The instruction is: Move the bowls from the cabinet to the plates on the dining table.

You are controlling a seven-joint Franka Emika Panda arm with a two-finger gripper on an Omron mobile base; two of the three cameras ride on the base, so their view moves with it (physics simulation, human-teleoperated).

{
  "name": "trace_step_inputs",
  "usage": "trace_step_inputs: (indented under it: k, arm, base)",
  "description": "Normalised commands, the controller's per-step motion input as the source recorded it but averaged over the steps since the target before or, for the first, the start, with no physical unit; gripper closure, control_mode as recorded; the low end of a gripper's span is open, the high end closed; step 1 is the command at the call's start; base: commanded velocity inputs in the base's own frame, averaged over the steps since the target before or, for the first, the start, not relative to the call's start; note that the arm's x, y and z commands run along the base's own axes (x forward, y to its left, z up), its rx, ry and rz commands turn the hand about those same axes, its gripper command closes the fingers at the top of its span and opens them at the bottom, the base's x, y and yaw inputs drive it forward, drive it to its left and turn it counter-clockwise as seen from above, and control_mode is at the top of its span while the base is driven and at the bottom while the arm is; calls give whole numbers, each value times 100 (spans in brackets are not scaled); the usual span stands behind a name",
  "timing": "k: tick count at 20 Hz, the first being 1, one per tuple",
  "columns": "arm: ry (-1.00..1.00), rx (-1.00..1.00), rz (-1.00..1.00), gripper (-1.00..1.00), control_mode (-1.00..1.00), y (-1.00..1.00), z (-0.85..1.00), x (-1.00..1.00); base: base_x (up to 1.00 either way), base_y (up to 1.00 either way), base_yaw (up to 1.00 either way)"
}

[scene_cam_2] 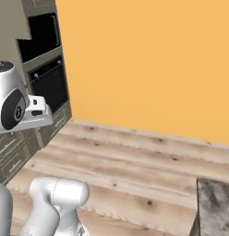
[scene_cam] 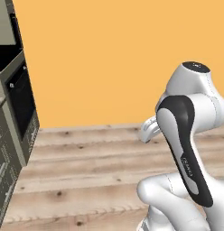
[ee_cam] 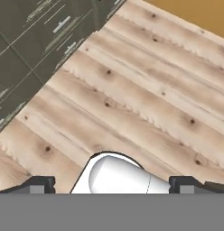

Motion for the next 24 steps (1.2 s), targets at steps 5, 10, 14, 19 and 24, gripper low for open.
trace_step_inputs:
  k: [5,10,14,19,24]
  arm:
    - [0,0,0,-100,100,0,0,0]
    - [0,0,0,-100,100,0,0,0]
    - [0,0,0,-100,100,0,0,0]
    - [0,0,0,-100,100,0,0,0]
    - [0,0,0,-100,100,0,0,0]
  base:
    - [13,-21,43]
    - [62,-28,23]
    - [98,-29,12]
    - [99,-23,6]
    - [100,-26,11]
